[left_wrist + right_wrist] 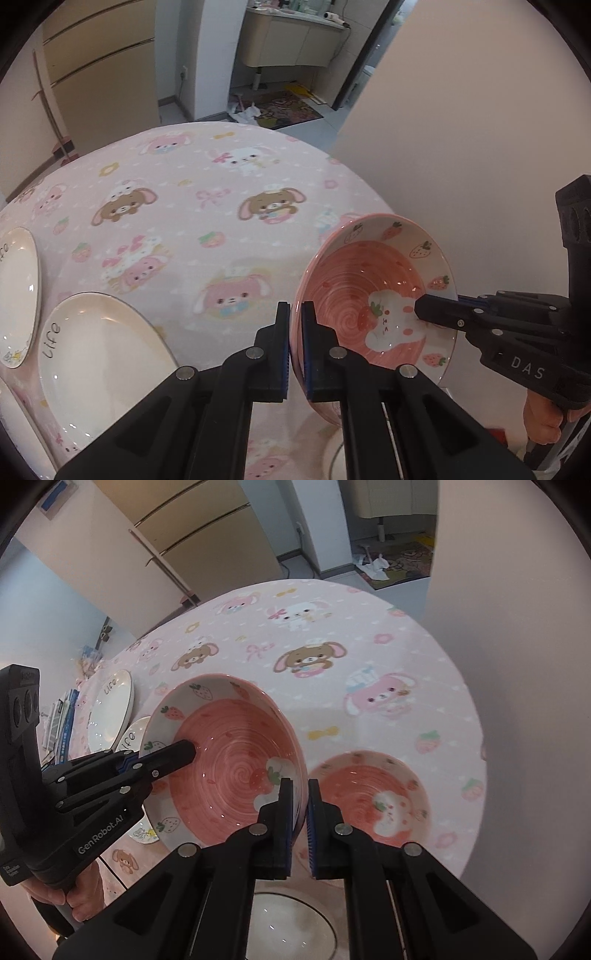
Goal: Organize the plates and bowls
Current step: 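Lift the pink bowl with both grippers and lower it into the other pink bowl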
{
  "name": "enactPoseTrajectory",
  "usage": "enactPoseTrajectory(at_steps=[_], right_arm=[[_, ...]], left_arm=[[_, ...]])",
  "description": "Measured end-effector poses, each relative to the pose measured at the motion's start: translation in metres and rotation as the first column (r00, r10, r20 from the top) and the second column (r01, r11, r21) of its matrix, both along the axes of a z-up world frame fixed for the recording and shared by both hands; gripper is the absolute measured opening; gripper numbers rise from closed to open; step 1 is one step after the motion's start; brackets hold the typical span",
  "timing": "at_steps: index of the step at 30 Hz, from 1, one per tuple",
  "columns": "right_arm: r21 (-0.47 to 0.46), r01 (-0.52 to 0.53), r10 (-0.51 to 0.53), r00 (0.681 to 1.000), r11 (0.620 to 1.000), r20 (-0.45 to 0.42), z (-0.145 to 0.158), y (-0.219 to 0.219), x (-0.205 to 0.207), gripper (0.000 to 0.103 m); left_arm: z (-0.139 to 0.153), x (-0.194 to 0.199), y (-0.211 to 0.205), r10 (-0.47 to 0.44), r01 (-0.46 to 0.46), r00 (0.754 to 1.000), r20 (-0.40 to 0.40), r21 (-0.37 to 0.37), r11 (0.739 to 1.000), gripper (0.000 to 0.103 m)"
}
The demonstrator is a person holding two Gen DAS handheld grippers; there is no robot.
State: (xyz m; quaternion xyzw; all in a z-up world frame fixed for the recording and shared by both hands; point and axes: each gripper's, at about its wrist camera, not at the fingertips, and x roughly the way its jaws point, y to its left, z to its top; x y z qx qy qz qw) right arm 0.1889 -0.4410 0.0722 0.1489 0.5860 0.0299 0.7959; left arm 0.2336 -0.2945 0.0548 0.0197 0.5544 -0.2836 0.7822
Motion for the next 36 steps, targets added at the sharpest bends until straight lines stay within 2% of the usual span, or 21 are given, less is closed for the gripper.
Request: enactPoseTrajectory(at_steps=[6,12,17,22,31,36], right_arm=[[-0.009,0.062,-0.062,0.998,0.998,-0.002,0.006,-0.029,-0.022,0.006],[-0.025,0.092,-0.092,0.995,0.995,-0.023,-0.001,-0.049,-0.038,0.006],[-0.006,0.11,-0.111,0.993,0.994,-0.044,-0.016,-0.062,-0.042,0.006],[-0.011,0.115,-0.116,0.99,0.993,-0.076,-0.031,-0.067,-0.044,0.006],[-0.013,0.116,-0.117,0.988,0.993,-0.098,-0.045,-0.076,-0.044,0.006],[-0.069,0.096,-0.102,0.99,0.993,-0.093,-0.048,-0.073,-0.045,0.007]], left_arm=[[-0.002,-0.018,-0.032,-0.055,0.055,0.998,-0.007,0.012,0.998,0.006],[-0.004,-0.03,-0.056,-0.088,0.088,0.996,0.019,0.041,0.995,0.006],[-0.023,-0.029,-0.064,-0.09,0.092,0.995,-0.034,0.043,0.995,0.006],[-0.042,-0.028,-0.072,-0.093,0.096,0.993,-0.072,0.053,0.994,0.006],[-0.049,-0.033,-0.086,-0.122,0.127,0.991,-0.054,0.102,0.987,0.006],[-0.053,-0.034,-0.092,-0.134,0.139,0.99,-0.044,0.129,0.982,0.006]])
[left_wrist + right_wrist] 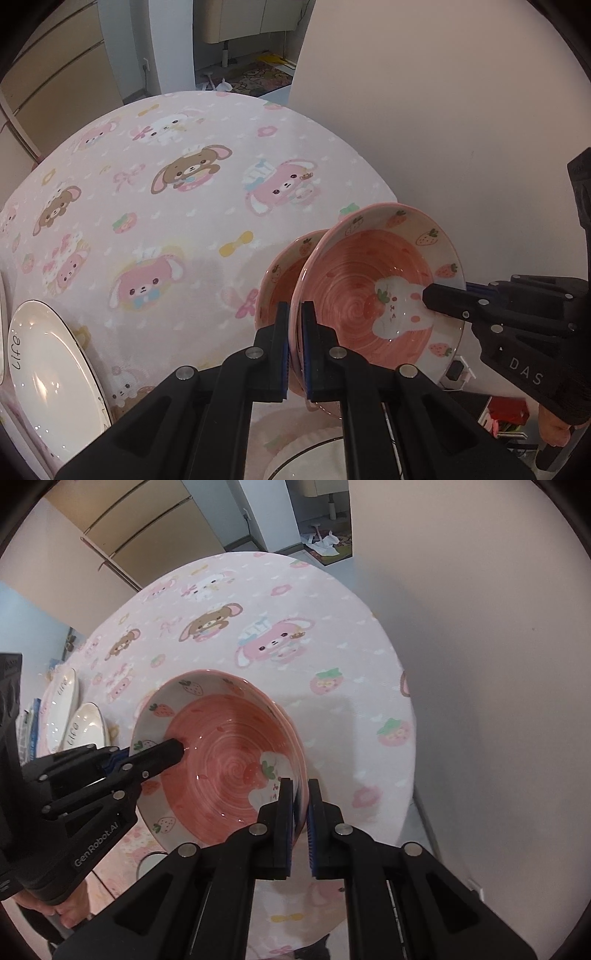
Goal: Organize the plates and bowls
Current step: 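Lift the pink bowl with both grippers and lower it into the other pink bowl, then open both grippers and release the stacked pink bowl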
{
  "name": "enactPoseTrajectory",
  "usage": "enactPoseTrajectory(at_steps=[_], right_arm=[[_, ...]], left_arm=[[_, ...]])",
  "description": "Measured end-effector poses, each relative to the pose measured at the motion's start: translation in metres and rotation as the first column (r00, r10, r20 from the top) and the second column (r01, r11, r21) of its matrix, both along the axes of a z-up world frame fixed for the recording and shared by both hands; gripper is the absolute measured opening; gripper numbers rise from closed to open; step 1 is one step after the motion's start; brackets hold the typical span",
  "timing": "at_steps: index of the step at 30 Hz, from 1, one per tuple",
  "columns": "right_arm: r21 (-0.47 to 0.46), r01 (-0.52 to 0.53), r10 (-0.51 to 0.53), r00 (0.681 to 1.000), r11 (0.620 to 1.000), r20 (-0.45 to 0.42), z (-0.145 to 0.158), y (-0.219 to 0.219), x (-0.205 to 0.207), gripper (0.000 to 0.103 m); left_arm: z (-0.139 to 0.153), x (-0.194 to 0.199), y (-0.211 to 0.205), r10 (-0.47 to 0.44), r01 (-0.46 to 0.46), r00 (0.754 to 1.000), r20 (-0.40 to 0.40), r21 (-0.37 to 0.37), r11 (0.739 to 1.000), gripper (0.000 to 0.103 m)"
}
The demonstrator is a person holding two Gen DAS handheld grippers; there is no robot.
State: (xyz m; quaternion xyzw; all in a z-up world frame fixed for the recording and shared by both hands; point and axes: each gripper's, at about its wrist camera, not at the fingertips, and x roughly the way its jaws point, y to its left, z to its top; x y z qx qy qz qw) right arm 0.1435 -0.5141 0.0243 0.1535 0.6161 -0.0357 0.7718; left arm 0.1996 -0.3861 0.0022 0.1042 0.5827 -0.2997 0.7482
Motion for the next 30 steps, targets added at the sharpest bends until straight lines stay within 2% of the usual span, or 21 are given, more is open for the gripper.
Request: enactPoseTrajectory(at_steps=[7,10,13,15,23,27,30], right_arm=[[0.037,-0.01,0.011,1.0,0.999,-0.008,-0.013,0.0,0.001,0.007],[0.016,-0.019,0.018,1.0,1.0,0.007,-0.012,0.003,0.001,0.006],[0.026,-0.011,0.01,1.0,1.0,0.012,-0.013,0.001,0.002,0.007],[0.018,-0.018,0.017,1.0,1.0,0.015,-0.013,0.001,0.003,0.005],[0.052,-0.013,0.012,1.0,0.999,0.01,-0.014,-0.003,0.002,0.005],[0.037,-0.03,0.029,0.999,0.999,0.029,-0.007,0.0,-0.005,0.006],[0.024,-0.072,0.07,0.995,0.997,0.067,0.006,0.009,-0.014,0.006]], left_arm=[[-0.008,0.005,0.003,0.002,-0.002,1.0,-0.018,0.018,1.0,0.006],[-0.003,0.006,0.006,-0.012,0.013,0.999,-0.041,0.034,0.999,0.006],[0.008,0.008,0.013,-0.004,0.003,1.0,0.012,0.042,0.999,0.007],[0.007,0.011,0.018,0.003,-0.003,1.0,-0.006,0.048,0.999,0.007],[0.008,0.007,0.033,0.003,-0.002,0.999,-0.034,0.014,1.0,0.007],[0.025,-0.005,0.036,-0.024,0.023,0.998,0.05,0.022,0.999,0.007],[0.042,-0.01,0.043,-0.01,0.012,0.998,0.063,-0.032,0.999,0.007]])
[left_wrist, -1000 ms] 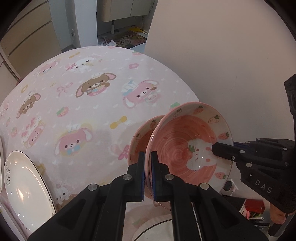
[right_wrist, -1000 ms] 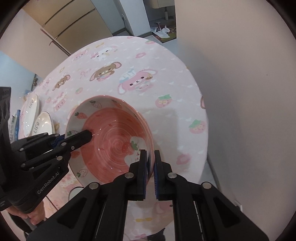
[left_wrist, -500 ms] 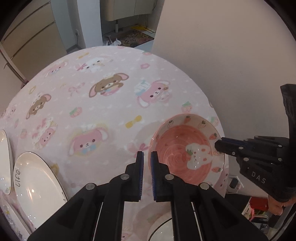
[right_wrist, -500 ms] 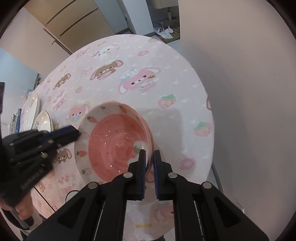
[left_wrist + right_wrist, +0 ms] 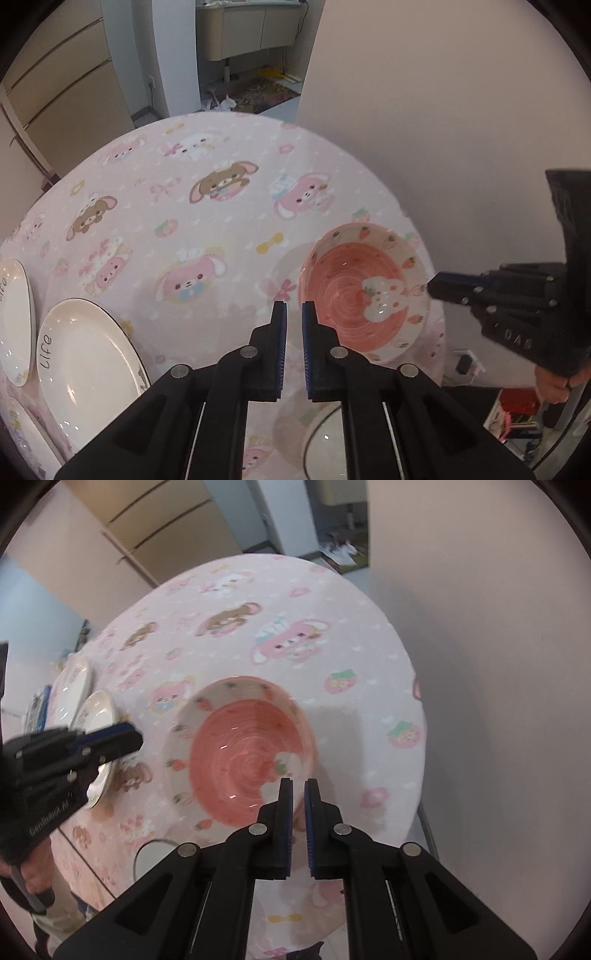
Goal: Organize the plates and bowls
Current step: 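Open both grippers and release the stacked pink bowl, then move both tools toward the white black-rimmed bowl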
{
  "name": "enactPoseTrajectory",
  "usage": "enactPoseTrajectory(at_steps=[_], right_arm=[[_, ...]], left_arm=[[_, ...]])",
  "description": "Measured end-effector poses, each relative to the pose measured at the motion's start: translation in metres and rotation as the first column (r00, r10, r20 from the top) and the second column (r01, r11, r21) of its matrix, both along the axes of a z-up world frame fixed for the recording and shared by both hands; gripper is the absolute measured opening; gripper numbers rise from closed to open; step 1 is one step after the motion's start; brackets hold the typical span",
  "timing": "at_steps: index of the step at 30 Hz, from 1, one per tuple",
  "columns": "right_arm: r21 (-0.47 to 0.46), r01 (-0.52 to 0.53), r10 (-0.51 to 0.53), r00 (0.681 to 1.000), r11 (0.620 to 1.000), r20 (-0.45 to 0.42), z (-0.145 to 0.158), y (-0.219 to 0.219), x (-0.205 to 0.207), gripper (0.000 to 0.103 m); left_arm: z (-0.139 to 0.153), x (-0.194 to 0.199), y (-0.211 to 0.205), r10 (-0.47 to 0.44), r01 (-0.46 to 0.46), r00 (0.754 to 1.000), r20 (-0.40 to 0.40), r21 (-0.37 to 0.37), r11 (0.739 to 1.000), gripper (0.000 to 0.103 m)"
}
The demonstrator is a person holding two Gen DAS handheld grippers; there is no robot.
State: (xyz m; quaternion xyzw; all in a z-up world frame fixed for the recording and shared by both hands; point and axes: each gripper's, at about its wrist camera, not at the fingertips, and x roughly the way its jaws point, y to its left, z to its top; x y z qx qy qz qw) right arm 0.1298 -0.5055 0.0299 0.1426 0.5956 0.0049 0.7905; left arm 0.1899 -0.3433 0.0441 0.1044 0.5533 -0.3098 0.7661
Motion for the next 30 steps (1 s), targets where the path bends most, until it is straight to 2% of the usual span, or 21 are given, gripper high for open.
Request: enactPoseTrajectory(at_steps=[2,3,5,6,7,9,10,11,14,16,19,22,28,29,30], right_arm=[[0.01,-0.013,0.013,1.0,1.0,0.017,0.008,0.004,-0.005,0.006],[0.013,-0.02,0.02,0.999,1.0,0.03,0.014,0.006,-0.008,0.006],[0.013,-0.035,0.034,0.998,0.999,0.05,0.025,0.011,-0.012,0.007],[0.007,-0.042,0.041,0.997,0.999,0.064,0.031,0.014,-0.016,0.008],[-0.003,-0.047,0.047,0.996,0.999,0.079,0.037,0.017,-0.019,0.014],[-0.025,-0.067,0.069,0.991,0.997,0.113,0.049,0.025,-0.028,0.034],[-0.024,-0.073,0.076,0.989,0.997,0.126,0.053,0.028,-0.032,0.052],[-0.016,-0.077,0.078,0.987,0.997,0.14,0.056,0.03,-0.036,0.058],[-0.001,-0.087,0.086,0.986,0.996,0.146,0.061,0.036,-0.045,0.058],[-0.001,-0.096,0.095,0.985,0.995,0.146,0.062,0.041,-0.05,0.059],[-0.011,-0.103,0.104,0.982,0.995,0.156,0.063,0.048,-0.059,0.063],[-0.022,-0.122,0.124,0.977,0.992,0.176,0.067,0.055,-0.068,0.064],[-0.049,-0.106,0.115,0.96,0.993,0.256,0.086,0.062,-0.089,0.079],[-0.05,-0.096,0.106,0.956,0.994,0.273,0.09,0.062,-0.092,0.085],[-0.058,-0.077,0.091,0.952,0.995,0.293,0.094,0.061,-0.096,0.088]], left_arm=[[0.012,-0.003,0.005,0.016,-0.015,0.999,0.028,-0.024,1.0,0.008],[0.02,-0.006,0.006,0.021,-0.02,0.997,0.071,-0.024,1.0,0.011],[0.035,-0.012,0.01,0.033,-0.029,0.985,0.171,-0.027,0.999,0.023],[0.042,-0.017,0.015,0.044,-0.037,0.975,0.216,-0.036,0.999,0.041],[0.049,-0.02,0.02,0.055,-0.043,0.969,0.241,-0.058,0.997,0.064],[0.059,-0.026,0.03,0.06,-0.033,0.964,0.261,-0.107,0.994,0.088],[0.064,-0.031,0.035,0.06,-0.027,0.959,0.276,-0.123,0.992,0.089],[0.067,-0.035,0.038,0.061,-0.025,0.956,0.288,-0.126,0.992,0.089],[0.074,-0.049,0.046,0.051,-0.014,0.952,0.303,-0.121,0.993,0.089],[0.08,-0.059,0.057,0.057,-0.007,0.949,0.31,-0.158,0.987,0.089],[0.091,-0.079,0.076,0.111,-0.022,0.92,0.377,-0.233,0.972,0.089],[0.101,-0.098,0.089,0.14,-0.023,0.892,0.429,-0.266,0.964,0.089],[0.12,-0.131,0.109,0.179,-0.004,0.83,0.528,-0.315,0.949,0.09],[0.123,-0.135,0.112,0.183,0.003,0.819,0.544,-0.323,0.946,0.092],[0.124,-0.14,0.115,0.185,0.013,0.809,0.558,-0.331,0.944,0.103]])
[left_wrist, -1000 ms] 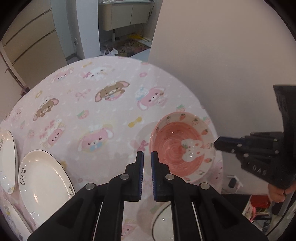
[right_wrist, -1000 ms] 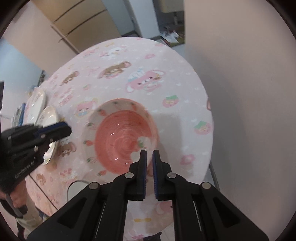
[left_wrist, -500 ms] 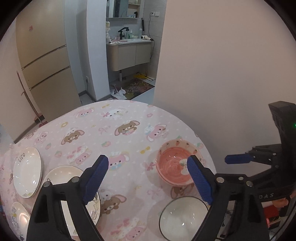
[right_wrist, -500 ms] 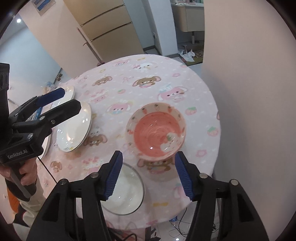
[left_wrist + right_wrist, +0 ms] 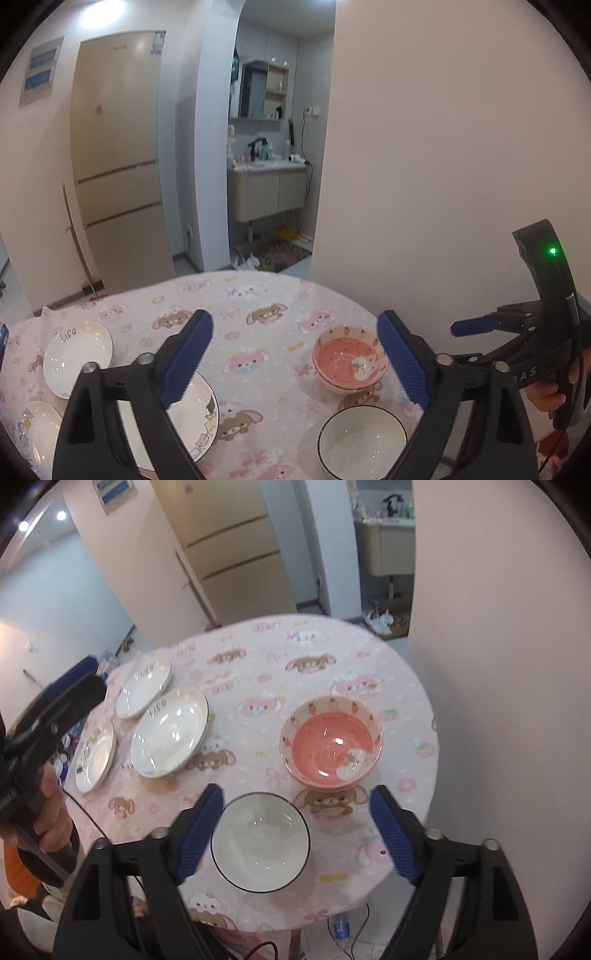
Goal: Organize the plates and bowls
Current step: 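Move both tools toward the white black-rimmed bowl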
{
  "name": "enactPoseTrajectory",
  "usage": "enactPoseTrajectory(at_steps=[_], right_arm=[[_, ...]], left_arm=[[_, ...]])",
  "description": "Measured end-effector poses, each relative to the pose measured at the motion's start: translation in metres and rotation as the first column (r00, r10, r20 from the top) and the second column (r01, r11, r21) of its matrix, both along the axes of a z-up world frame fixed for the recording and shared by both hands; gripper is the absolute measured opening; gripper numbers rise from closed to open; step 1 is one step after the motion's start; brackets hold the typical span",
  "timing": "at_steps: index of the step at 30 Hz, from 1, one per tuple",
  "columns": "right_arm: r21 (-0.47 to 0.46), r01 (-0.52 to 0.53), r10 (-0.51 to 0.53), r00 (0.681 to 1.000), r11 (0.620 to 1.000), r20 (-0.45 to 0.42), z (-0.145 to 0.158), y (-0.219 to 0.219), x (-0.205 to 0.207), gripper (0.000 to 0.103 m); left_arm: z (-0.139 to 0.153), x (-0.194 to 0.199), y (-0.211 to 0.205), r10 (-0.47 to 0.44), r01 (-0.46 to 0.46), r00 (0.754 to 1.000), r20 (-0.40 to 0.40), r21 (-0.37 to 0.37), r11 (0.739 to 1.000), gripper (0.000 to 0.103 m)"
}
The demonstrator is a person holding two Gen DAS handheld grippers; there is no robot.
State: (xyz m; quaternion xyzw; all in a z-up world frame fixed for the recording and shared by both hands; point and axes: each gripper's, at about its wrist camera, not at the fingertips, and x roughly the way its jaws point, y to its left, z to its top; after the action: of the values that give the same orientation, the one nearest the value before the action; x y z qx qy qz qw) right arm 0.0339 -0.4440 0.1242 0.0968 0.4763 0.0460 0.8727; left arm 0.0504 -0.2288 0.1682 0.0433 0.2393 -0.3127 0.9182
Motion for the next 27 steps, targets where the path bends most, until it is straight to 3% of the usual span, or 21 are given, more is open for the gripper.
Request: enactPoseTrajectory(at_steps=[3,12,18,23,27], right_arm=[[-0.035,0.051,-0.049,0.996,0.998,0.075,0.009,0.001,-0.012,0.1],[-0.035,0.035,-0.033,0.997,0.999,0.067,0.0,0.01,-0.032,0.1],[-0.04,0.033,-0.029,0.994,0.999,0.102,-0.002,0.011,-0.044,0.1],[-0.007,0.032,-0.032,0.997,0.999,0.064,-0.013,0.005,-0.045,0.1],[-0.032,0.006,-0.005,1.0,0.999,0.018,-0.028,0.004,-0.043,0.1]], left_arm=[[-0.002,-0.007,0.007,0.023,-0.022,0.999,0.022,-0.025,0.999,0.103],[-0.015,-0.022,0.025,0.066,-0.066,0.998,-0.026,-0.004,0.998,0.103],[-0.024,-0.043,0.033,0.044,-0.044,0.999,-0.015,-0.037,0.998,0.103],[-0.029,-0.057,0.028,0.058,-0.058,0.998,0.023,-0.014,0.998,0.103],[-0.039,-0.055,0.026,0.064,-0.064,0.998,-0.02,0.004,0.998,0.103]])
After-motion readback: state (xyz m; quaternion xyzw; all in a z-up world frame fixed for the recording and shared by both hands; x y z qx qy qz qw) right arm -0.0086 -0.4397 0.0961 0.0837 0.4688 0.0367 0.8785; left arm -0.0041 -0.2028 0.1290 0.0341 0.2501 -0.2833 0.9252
